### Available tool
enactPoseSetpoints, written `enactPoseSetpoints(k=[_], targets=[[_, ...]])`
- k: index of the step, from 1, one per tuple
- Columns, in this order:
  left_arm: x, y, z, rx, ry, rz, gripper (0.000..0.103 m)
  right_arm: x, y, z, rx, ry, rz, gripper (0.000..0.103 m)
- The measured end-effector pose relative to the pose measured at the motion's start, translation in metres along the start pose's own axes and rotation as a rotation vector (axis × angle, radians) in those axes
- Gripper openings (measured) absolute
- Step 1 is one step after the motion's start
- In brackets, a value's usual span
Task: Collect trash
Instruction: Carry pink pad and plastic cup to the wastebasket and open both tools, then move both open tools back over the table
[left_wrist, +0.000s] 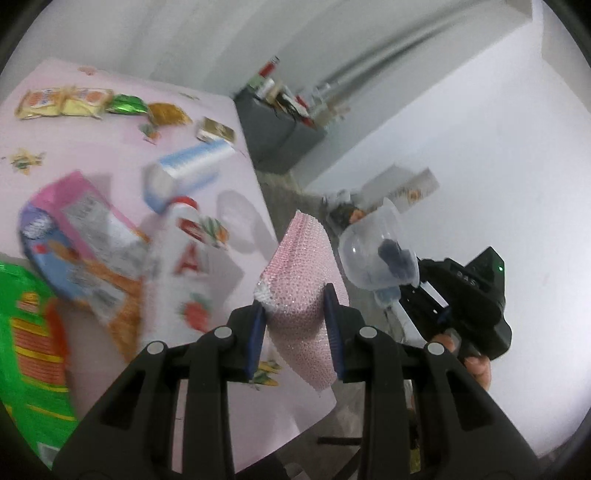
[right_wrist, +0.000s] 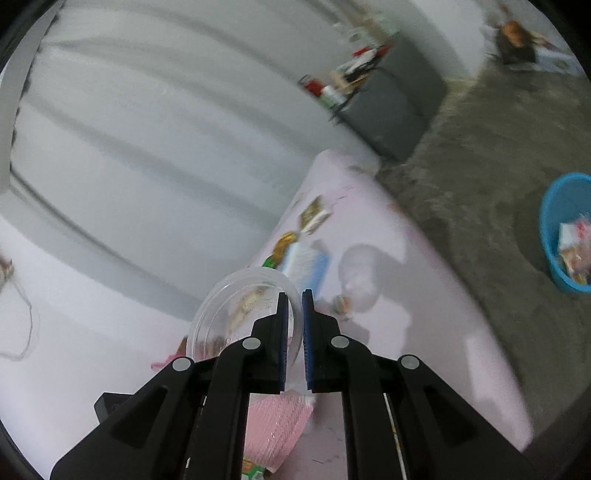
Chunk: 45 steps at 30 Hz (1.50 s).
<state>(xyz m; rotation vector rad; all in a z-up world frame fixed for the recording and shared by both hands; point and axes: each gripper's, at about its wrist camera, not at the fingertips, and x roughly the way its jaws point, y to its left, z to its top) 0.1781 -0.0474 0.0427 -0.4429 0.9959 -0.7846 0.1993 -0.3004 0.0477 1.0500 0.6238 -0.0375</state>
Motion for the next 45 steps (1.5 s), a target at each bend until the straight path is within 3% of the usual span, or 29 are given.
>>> enactPoseSetpoints(k=[10,18,26,31,32,34,35,36,40,45], targets=[[0.115,-0.094,-0.024,0.189,0.139,0.031,0.027,-0.091,-0.122,0.025,0.184,-0.164,-0.089,0.008],[0.225,-0.145,-0.044,0.306,0.297,0.081,0.027,-0.147,-0.233,0.042,0.332,-0.273,-0.252,0.008],[0.345,-0.171,-0.072,0.387,0.496,0.126,0.029,-0.135,-0.339,0.057,0.431,-0.230,-0.433,0.008],[0.406,-0.177,-0.074,0.419,0.514,0.176,0.030,-0.112,-0.385,0.077,0.483,-0.225,-0.499,0.008],[0.418,-0.177,-0.074,0.431,0.516,0.186,0.030,-0.107,-0.394,0.083,0.489,-0.225,-0.509,0.010],[0.442,-0.179,-0.078,0.439,0.519,0.198,0.042,-0.098,-0.414,0.093,0.494,-0.225,-0.514,0.019],[0.456,-0.179,-0.078,0.431,0.521,0.211,0.051,-0.094,-0.422,0.096,0.496,-0.212,-0.520,0.044],[0.466,-0.175,-0.076,0.421,0.504,0.237,0.057,-0.085,-0.435,0.097,0.509,-0.195,-0.549,0.057],[0.482,-0.164,-0.075,0.369,0.465,0.304,0.064,-0.073,-0.458,0.083,0.545,-0.144,-0.645,0.058],[0.461,-0.155,-0.071,0.338,0.488,0.290,0.064,-0.084,-0.441,0.050,0.551,-0.190,-0.588,0.058]])
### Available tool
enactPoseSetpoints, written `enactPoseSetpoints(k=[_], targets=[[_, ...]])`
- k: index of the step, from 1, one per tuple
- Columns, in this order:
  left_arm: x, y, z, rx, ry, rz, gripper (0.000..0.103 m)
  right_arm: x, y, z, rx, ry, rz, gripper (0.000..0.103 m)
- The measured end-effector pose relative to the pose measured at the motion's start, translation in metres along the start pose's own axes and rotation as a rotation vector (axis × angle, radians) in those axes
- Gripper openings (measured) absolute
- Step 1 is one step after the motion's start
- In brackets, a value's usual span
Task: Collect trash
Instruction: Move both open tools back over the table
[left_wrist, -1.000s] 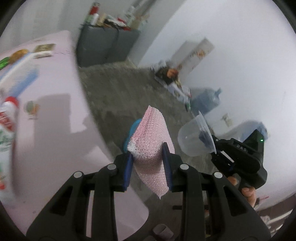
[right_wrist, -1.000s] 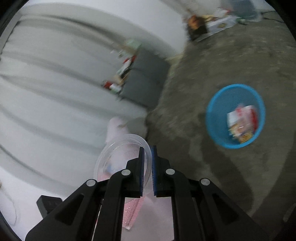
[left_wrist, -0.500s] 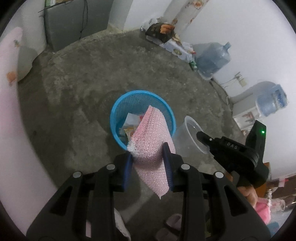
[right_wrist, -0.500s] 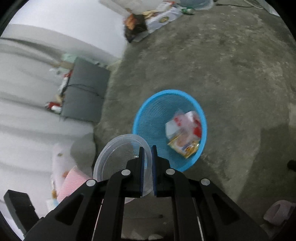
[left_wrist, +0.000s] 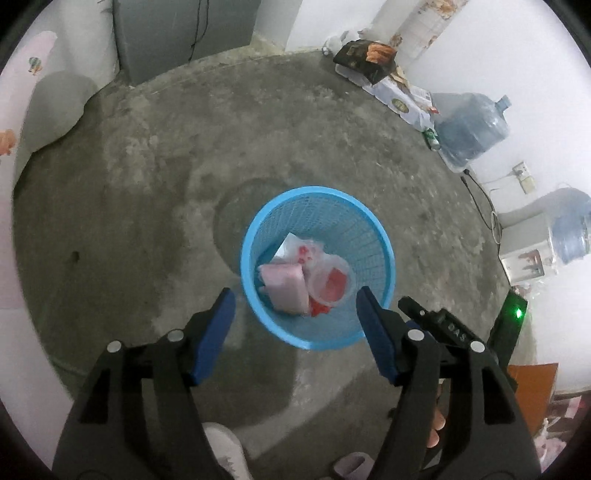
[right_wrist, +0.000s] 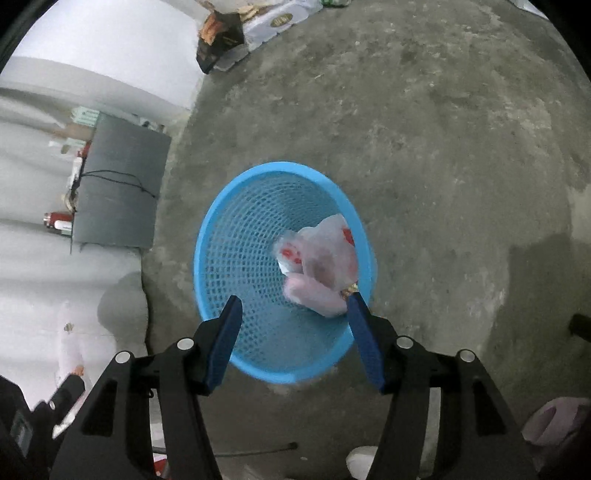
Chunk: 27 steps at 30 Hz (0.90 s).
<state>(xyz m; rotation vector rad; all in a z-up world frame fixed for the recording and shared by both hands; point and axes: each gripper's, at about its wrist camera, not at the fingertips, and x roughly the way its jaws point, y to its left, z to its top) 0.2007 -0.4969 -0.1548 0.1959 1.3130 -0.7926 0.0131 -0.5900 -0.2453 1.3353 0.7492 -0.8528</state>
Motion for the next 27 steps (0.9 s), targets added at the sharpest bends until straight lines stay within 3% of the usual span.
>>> enactPoseSetpoints(k=[5,11,18,27], targets=[[-0.061,0.009,-0.007,-0.007,-0.083,-0.049,0.064,-0.050,0.020,-0.036,-0.055,-0.074,0.052,0.070],[-0.162,0.023,-0.031,-0.028,-0.222,-0.132,0.064,-0.127,0.078,-0.095,-0.273,-0.180,0.079,0.085],[-0.270,0.045,-0.102,0.011,-0.390,-0.119,0.071,-0.179,0.135,-0.164,-0.504,-0.250,0.070,0.096],[-0.339,0.116,-0.184,-0.082,-0.503,-0.036,0.072,-0.201,0.181,-0.238,-0.707,-0.277,0.025,0.097]])
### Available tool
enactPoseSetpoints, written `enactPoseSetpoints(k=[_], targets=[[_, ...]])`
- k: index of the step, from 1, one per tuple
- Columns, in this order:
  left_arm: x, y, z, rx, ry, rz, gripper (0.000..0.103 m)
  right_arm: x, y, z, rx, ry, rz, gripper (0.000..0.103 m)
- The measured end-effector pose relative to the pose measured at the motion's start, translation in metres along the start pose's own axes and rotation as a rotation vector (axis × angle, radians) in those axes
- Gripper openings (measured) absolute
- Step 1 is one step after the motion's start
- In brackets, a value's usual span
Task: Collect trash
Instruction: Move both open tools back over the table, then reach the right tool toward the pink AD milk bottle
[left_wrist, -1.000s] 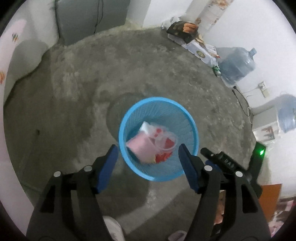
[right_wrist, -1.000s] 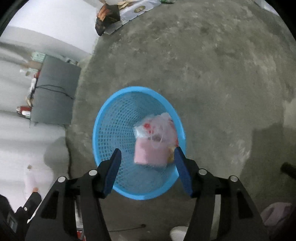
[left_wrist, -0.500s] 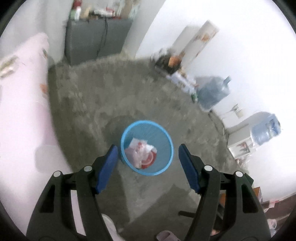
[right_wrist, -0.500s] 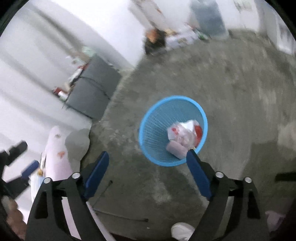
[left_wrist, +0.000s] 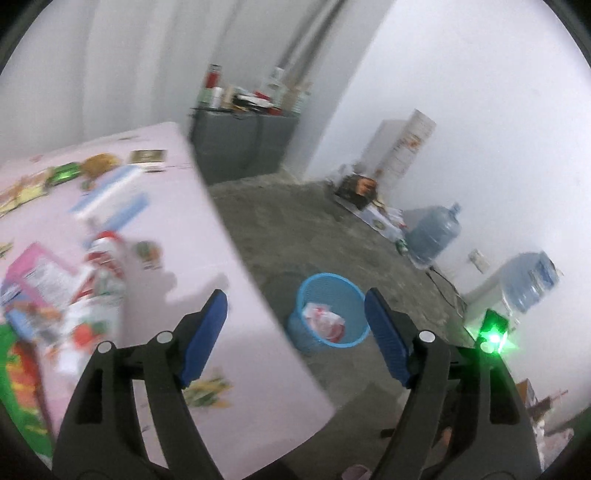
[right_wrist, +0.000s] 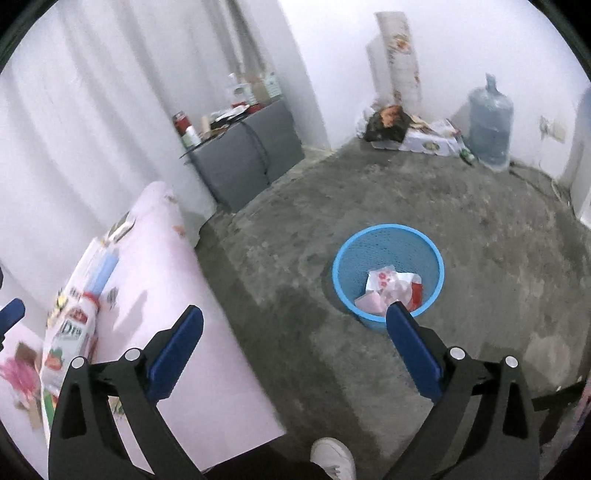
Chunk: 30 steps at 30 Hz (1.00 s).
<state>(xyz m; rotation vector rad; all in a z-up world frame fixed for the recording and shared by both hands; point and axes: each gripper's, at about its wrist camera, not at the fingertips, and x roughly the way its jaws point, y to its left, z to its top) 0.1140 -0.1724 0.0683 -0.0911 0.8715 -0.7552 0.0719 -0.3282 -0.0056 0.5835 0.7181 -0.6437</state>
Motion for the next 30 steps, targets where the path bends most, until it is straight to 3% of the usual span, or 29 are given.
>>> enactPoseSetpoints(k=[8,13,22,28,30], targets=[[-0.053,0.071,-0.023,-0.083,-0.061,0.130,0.072,-0.025,0.072,-0.014,-0.188,-0.030,-0.005,0.097],[-0.076,0.100,-0.031,-0.125,-0.091,0.179,0.072,-0.035,0.117,-0.029,-0.339,-0.063,-0.012,0.097],[-0.115,0.146,-0.048,-0.170,-0.128,0.268,0.072,-0.042,0.183,-0.066,-0.486,-0.067,0.034,0.097],[-0.130,0.168,-0.060,-0.200,-0.143,0.305,0.072,-0.043,0.197,-0.074,-0.543,-0.026,0.097,0.097],[-0.137,0.176,-0.064,-0.194,-0.160,0.322,0.072,-0.043,0.187,-0.068,-0.514,-0.007,0.160,0.097]])
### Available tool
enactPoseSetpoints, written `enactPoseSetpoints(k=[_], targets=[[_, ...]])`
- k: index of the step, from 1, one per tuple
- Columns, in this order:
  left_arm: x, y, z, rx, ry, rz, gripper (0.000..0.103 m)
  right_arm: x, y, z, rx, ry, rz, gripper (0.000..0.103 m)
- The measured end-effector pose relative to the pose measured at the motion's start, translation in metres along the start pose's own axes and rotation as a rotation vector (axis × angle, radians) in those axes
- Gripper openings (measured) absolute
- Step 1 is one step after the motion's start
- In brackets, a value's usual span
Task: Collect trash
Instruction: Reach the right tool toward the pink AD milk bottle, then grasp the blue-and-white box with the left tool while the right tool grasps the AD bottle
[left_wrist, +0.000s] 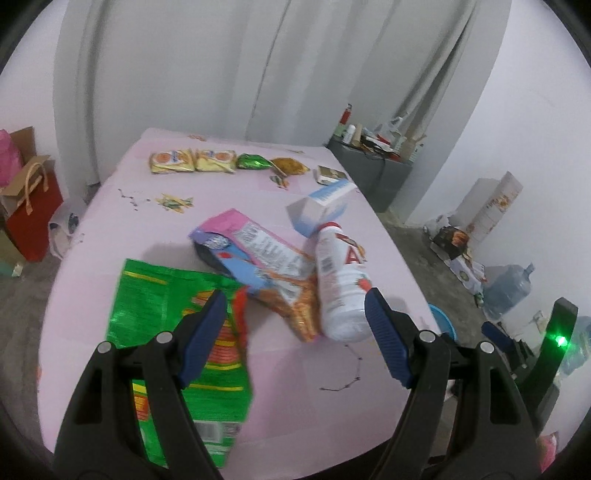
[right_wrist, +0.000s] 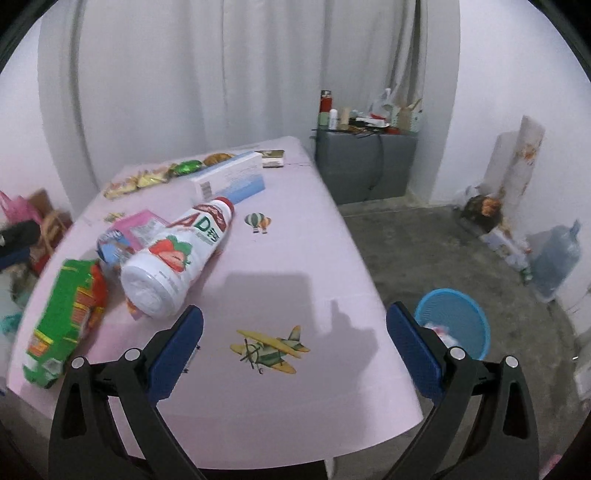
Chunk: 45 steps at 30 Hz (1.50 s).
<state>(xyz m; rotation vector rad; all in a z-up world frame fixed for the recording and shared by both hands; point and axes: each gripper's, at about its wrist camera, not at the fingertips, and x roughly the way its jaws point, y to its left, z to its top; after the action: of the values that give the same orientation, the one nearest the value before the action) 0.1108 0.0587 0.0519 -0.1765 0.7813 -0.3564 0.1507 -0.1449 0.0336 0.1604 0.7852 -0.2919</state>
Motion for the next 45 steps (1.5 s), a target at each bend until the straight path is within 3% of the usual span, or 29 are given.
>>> enactPoseSetpoints(k=[2,9,19,23,30,32,35,38,45], targets=[[-0.004,0.008,-0.002,0.002,-0.015,0.015,0.074,0.001,-0.014,0.001,0.039,0.010,0.055,0.097],[0.000,0.036,-0.015,-0.038,-0.016,0.016,0.075,0.023,-0.041,0.003,0.187,0.084,0.073,0.097],[0.020,0.068,-0.021,-0.064,0.030,0.000,0.075,0.060,-0.019,0.018,0.257,0.186,0.261,0.097],[0.008,0.077,-0.001,-0.049,0.045,-0.032,0.075,0.077,-0.003,0.036,0.255,0.220,0.347,0.097],[0.000,0.063,0.076,0.063,0.109,-0.102,0.078,0.108,0.019,0.067,0.257,0.284,0.451,0.096],[0.016,0.049,0.098,0.085,0.126,-0.119,0.078,0.117,0.022,0.073,0.277,0.304,0.463,0.096],[0.052,0.015,0.121,0.193,0.104,-0.123,0.078,0.133,0.028,0.076,0.304,0.339,0.484,0.096],[0.103,-0.016,0.139,0.246,0.123,-0.186,0.078,0.143,0.029,0.074,0.332,0.369,0.487,0.093],[0.220,-0.063,0.153,0.311,0.290,-0.166,0.077,0.150,0.031,0.072,0.334,0.391,0.496,0.092]])
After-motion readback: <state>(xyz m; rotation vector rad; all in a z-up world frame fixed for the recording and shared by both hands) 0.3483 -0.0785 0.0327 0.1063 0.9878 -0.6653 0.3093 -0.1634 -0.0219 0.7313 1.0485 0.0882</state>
